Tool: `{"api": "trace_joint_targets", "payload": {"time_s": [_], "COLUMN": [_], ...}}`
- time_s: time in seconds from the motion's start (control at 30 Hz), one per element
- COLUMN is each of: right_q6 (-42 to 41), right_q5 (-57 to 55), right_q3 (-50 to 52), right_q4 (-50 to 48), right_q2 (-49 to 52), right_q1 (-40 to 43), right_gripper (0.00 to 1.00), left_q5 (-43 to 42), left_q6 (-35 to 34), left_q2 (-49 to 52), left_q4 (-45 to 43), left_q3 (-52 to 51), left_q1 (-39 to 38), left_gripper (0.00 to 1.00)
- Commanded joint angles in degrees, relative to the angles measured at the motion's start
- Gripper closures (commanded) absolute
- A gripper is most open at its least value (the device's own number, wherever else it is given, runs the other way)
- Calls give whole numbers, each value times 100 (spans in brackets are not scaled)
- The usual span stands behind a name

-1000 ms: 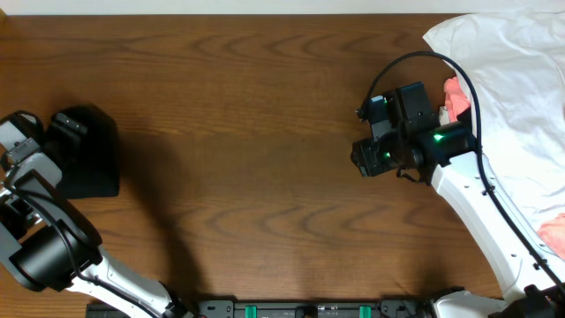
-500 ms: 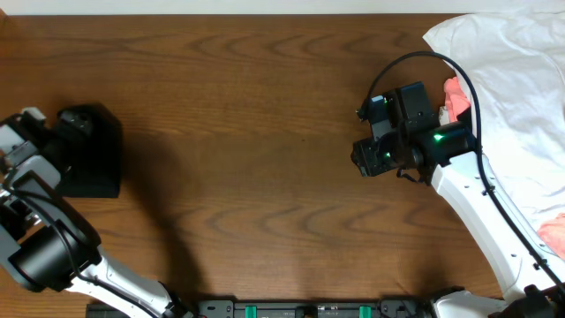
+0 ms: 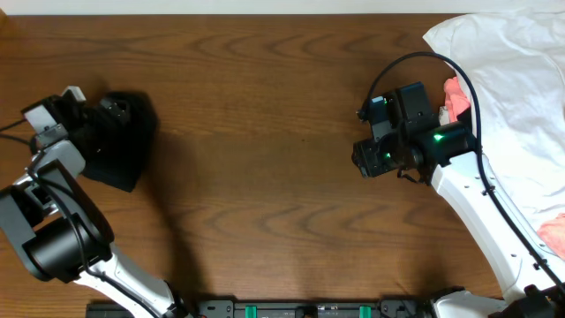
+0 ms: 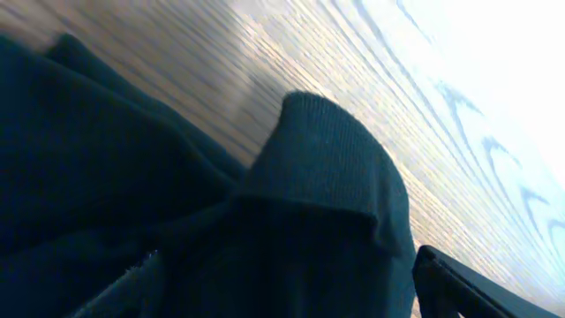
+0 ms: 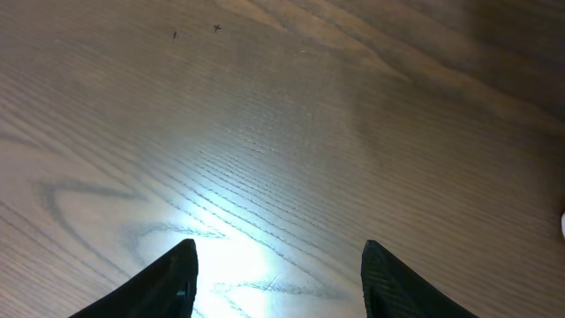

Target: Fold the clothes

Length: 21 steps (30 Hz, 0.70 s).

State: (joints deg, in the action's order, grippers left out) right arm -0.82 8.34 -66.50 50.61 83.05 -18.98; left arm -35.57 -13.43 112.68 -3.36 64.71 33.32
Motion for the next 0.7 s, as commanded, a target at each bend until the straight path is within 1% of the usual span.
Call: {"api": "trace_joint_targets", "payload": {"time_s": [0.0,0.13,0.23,0.33,0.4,0.5,0.53,0.6,0.63,0.67], "right_q6": [46,46,46,46,46,46,46,46,46,46], "right_q5": [-90,-90,-87,-90,-90,-90,-87,-87,-87,-87], "right_q3": [31,31,31,31,31,31,31,31,31,31], "right_q4": [20,13,15,13,-7,-24,-22,-4,-7,-20], "right_q2": [24,24,24,24,24,24,24,24,24,24], "right_q1": [22,22,22,22,22,22,22,22,22,22], "right_gripper": [42,42,41,41,41,40,40,40,40,40], "left_q5": [162,247,717,647,297,-568,-728,-780,-949,-1178], "left_q6": [74,46,-212,-431,-444,-431,-542,-1355,-1624,-1648], "left_q2": [-293,-584,-739,-852,-957,-1036,-1034,-990,-949,-903], "left_q4": [-96,-470,-444,-424,-404,-404,-358,-138,-133,-212], "left_q3": [-94,-94,-94,-94,-94,-94,-96,-118,-164,-201], "left_q1": [175,389,529,590,570,522,522,522,487,442], "left_gripper": [11,5,4,3,2,0,0,1,2,2]}}
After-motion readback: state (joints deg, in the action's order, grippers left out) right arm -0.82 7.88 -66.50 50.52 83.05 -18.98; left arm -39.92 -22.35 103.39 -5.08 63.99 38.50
